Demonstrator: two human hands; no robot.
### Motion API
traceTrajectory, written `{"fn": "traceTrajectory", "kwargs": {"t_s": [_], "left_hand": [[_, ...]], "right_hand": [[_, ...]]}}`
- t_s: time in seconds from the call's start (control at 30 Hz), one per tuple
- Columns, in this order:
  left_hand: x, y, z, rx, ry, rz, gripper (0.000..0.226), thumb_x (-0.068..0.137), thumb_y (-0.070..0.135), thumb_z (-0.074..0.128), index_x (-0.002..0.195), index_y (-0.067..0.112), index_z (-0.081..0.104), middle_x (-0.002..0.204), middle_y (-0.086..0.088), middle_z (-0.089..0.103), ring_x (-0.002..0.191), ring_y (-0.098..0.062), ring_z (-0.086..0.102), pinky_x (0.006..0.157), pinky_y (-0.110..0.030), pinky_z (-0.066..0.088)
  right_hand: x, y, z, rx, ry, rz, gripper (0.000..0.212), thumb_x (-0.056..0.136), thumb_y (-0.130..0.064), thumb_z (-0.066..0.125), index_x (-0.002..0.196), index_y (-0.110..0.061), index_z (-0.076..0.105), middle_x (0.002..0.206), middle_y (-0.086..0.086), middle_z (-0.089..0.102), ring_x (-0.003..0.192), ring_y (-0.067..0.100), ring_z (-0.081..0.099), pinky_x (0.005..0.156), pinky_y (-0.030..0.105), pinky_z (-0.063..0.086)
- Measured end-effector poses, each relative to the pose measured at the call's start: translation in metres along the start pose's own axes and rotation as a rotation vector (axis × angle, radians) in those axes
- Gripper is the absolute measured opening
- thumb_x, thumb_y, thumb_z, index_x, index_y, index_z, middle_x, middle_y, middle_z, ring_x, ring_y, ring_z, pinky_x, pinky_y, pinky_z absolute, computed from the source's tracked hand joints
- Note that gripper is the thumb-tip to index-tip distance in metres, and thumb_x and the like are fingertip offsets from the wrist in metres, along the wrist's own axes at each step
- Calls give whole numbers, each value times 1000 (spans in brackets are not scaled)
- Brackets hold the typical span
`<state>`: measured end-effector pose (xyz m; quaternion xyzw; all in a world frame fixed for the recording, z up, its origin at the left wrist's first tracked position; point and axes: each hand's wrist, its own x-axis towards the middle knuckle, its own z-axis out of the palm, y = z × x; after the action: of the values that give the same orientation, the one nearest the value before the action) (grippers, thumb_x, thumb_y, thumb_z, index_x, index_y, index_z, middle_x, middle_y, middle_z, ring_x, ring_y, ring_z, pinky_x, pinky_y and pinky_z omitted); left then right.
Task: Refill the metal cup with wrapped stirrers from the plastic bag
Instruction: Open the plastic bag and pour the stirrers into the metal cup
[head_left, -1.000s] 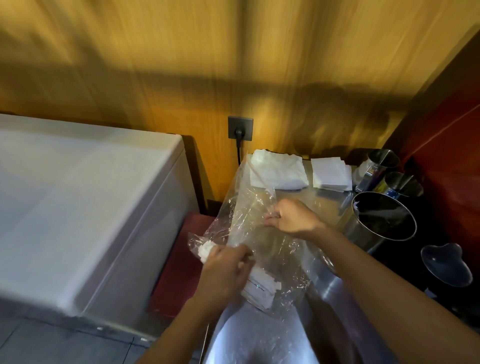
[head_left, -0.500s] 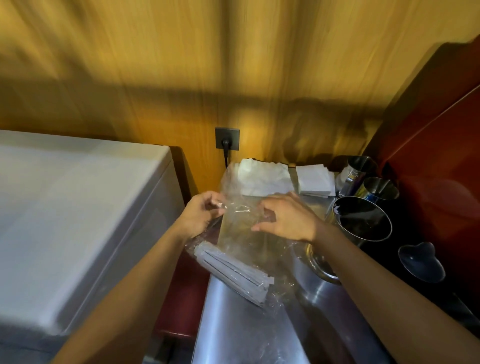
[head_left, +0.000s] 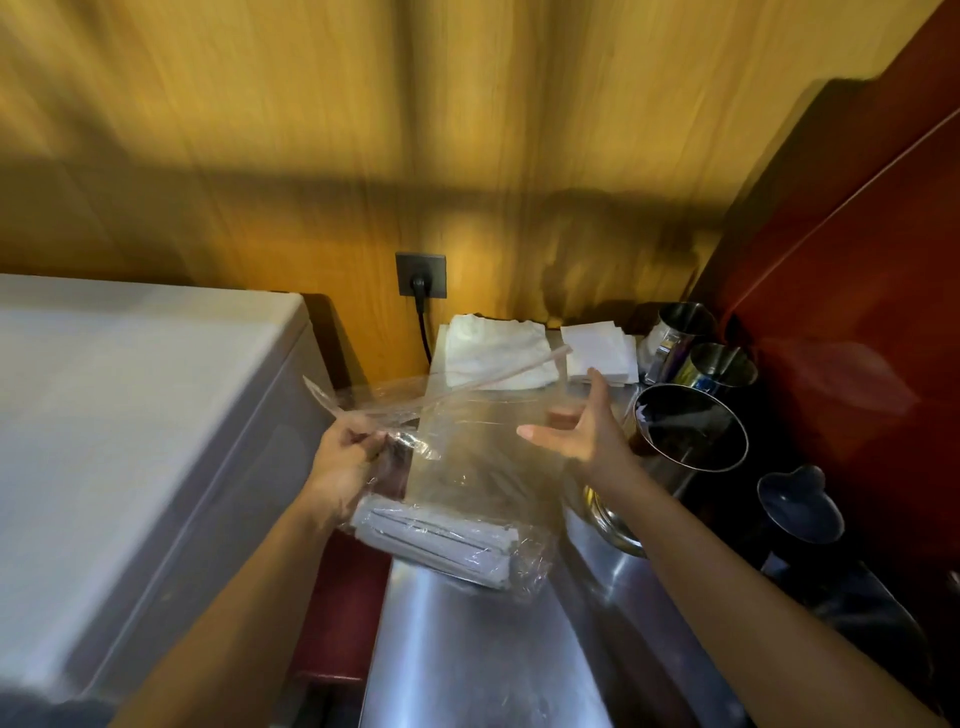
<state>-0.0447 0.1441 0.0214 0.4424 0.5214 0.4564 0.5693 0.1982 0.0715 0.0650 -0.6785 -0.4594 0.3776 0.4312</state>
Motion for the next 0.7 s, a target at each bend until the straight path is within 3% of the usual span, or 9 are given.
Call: {"fn": "traceTrajectory", "kwargs": {"t_s": [0.07, 0.13, 0.17, 0.23, 0.33, 0.47, 0.6, 0.7], "left_hand": [[-2, 0, -3, 36, 3, 8, 12, 87, -7, 50, 82, 4, 53, 77, -13, 54, 65, -23, 54, 56, -32, 49], [-4, 5, -7, 57, 7, 46, 25, 83, -6, 56, 74, 17, 57, 74, -8, 60, 59, -17, 58, 52, -30, 49], [-5, 10, -9, 60, 12, 72, 31, 81, -5, 58, 69, 22, 59, 71, -4, 64, 58, -16, 59, 51, -30, 49], [-5, 26, -14, 99, -10, 147, 30, 81, -3, 60, 66, 22, 59, 65, 8, 69, 61, -14, 61, 56, -29, 49], [-6, 62, -18, 146, -46, 286, 23, 80, -1, 61, 69, 17, 55, 65, 12, 70, 68, -4, 64, 68, -25, 49], [-15, 110, -10, 102, -33, 440, 25, 81, 1, 62, 65, 18, 53, 61, 11, 63, 57, 0, 60, 59, -13, 50], [-25, 135, -3, 83, -30, 509, 21, 83, 3, 61, 68, 11, 49, 65, -7, 56, 49, -2, 56, 53, -12, 48], [-29, 142, -2, 74, -33, 504, 23, 81, 0, 62, 68, 12, 49, 60, -1, 59, 51, -6, 56, 56, -16, 49]], "right_hand": [[-2, 6, 3, 121, -43, 5, 49, 71, -6, 76, 113, -3, 52, 94, 19, 65, 83, 29, 62, 70, 31, 53], [-5, 7, 2, 84, -15, -34, 14, 73, 3, 70, 85, -2, 63, 73, 14, 66, 66, 26, 61, 58, 25, 50], [-5, 3, 0, 62, 13, -54, 10, 74, 3, 69, 79, -3, 65, 70, 12, 66, 63, 23, 62, 57, 25, 50], [-3, -9, -4, 111, 69, -70, 9, 76, 5, 67, 82, 1, 64, 72, 12, 64, 57, 13, 63, 53, 22, 51], [-2, -35, -13, 286, 142, -104, 10, 76, 6, 66, 81, -2, 61, 67, 7, 60, 44, 2, 58, 44, 15, 48], [-2, -67, -25, 307, 215, -246, 16, 76, -3, 69, 77, -17, 61, 72, 2, 65, 55, 2, 63, 52, 16, 51], [-3, -92, -33, 362, 272, -328, 15, 77, -8, 69, 80, -20, 60, 73, 2, 67, 56, 4, 64, 51, 13, 49], [-3, -102, -38, 388, 284, -356, 12, 79, -9, 68, 79, -19, 61, 71, 2, 68, 57, 7, 65, 50, 14, 49]]}}
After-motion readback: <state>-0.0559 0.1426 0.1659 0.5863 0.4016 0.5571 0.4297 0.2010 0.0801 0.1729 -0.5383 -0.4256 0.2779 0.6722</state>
